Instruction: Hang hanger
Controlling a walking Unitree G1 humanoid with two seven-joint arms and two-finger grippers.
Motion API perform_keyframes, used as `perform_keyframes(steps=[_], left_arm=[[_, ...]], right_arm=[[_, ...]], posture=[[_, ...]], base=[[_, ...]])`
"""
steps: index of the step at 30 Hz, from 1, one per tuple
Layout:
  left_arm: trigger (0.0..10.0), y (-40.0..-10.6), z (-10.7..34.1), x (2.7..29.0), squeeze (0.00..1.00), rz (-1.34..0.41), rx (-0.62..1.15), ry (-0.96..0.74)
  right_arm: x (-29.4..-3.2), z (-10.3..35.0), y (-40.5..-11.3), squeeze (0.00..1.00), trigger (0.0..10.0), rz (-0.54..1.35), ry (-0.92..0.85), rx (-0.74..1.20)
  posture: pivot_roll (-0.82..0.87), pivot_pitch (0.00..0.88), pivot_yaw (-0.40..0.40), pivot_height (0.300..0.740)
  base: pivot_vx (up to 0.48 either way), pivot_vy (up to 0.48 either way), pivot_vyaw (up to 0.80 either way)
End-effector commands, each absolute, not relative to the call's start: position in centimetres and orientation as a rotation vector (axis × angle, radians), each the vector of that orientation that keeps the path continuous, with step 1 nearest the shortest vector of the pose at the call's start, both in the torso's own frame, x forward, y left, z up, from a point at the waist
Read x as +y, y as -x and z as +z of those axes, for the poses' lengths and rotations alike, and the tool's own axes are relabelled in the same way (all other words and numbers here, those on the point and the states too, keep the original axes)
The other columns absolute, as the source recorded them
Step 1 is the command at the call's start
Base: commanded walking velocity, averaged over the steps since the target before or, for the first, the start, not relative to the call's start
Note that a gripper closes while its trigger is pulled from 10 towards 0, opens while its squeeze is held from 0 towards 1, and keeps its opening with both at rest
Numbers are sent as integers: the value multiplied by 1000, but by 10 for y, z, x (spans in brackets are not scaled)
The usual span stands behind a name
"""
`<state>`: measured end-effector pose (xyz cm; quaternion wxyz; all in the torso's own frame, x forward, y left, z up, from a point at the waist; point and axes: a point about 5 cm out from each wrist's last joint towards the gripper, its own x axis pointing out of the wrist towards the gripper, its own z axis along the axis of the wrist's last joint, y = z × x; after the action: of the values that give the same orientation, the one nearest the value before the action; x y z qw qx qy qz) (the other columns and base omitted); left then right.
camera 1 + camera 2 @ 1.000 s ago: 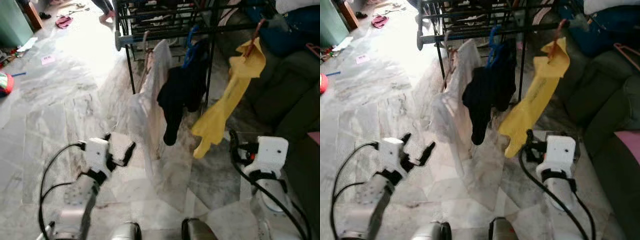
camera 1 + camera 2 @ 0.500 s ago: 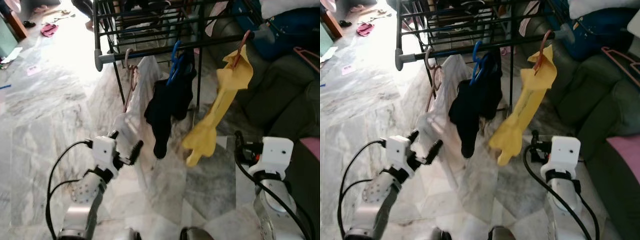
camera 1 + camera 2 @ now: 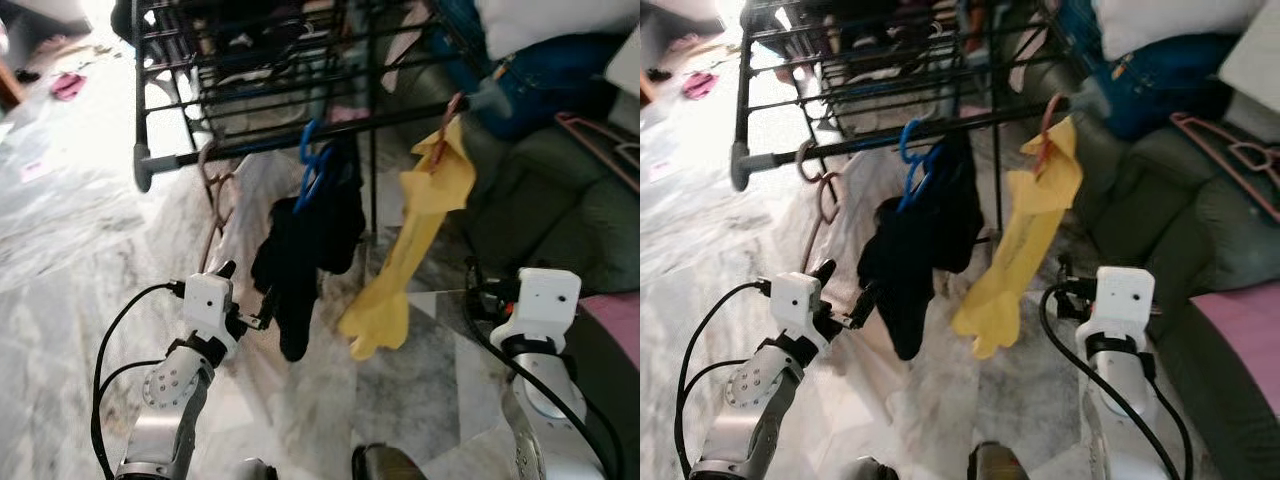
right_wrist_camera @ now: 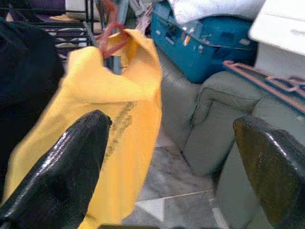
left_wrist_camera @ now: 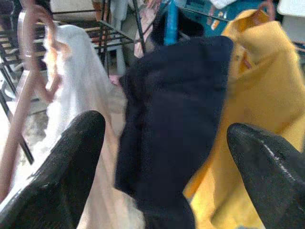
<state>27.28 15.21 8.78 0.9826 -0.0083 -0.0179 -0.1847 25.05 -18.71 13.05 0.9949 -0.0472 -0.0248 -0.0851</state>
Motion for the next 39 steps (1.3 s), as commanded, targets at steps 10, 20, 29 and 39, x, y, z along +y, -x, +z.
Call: perform_keyframes(steps=[10, 20, 29, 39], left_arm=[[10000, -270, 86, 161, 0, -350, -37, -32], [10000, -263, 83, 162, 0, -379, -30, -48], [10000, -258, 83, 165, 0, -396, -22, -58], [10000, -261, 87, 162, 0, -414, -28, -66]], right_arm=[[-168, 131, -257, 0, 10000, -105, 70, -32], [-155, 129, -277, 0, 10000, -71, 45, 31], [-151, 115, -302, 0, 10000, -85, 14, 177], [-135, 124, -337, 0, 10000, -57, 13, 190]], posture=[[-104, 216, 29, 740], [-80, 239, 30, 740], [-60, 253, 41, 740], [-51, 256, 51, 740]], base=[[0, 0, 0], [0, 0, 0], [0, 0, 0], [0, 0, 0]])
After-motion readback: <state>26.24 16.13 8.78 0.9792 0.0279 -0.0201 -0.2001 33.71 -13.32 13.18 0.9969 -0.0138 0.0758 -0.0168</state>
